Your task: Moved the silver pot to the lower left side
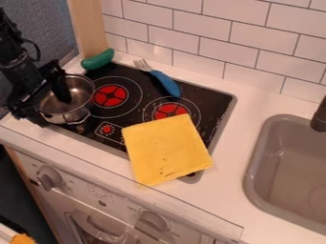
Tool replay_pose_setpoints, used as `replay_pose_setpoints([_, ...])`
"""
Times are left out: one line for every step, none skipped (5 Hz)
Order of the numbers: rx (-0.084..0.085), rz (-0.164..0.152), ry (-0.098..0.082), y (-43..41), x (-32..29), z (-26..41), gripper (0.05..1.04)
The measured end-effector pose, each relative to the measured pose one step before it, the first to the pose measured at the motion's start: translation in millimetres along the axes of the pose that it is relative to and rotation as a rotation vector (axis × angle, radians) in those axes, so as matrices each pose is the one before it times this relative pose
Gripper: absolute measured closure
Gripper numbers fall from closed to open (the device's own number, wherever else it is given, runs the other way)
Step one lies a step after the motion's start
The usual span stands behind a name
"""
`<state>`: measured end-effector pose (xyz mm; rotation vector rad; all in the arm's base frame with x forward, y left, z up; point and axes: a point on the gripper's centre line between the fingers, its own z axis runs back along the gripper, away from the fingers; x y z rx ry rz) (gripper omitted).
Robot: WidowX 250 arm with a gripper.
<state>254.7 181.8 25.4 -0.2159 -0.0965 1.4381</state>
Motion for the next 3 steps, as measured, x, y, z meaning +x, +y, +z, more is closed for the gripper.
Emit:
replay_pose_setpoints([0.017, -0.0332, -0.0279, -7.91, -4.48, 25.26, 0.081])
replay_pose_setpoints([0.0273, -0.011, -0.0134, 2.14, -11.98, 32.59, 0.083])
replay_pose_setpoints([-0.0338, 0.0148, -0.0363, 4.59, -15.38, 34.62, 0.083])
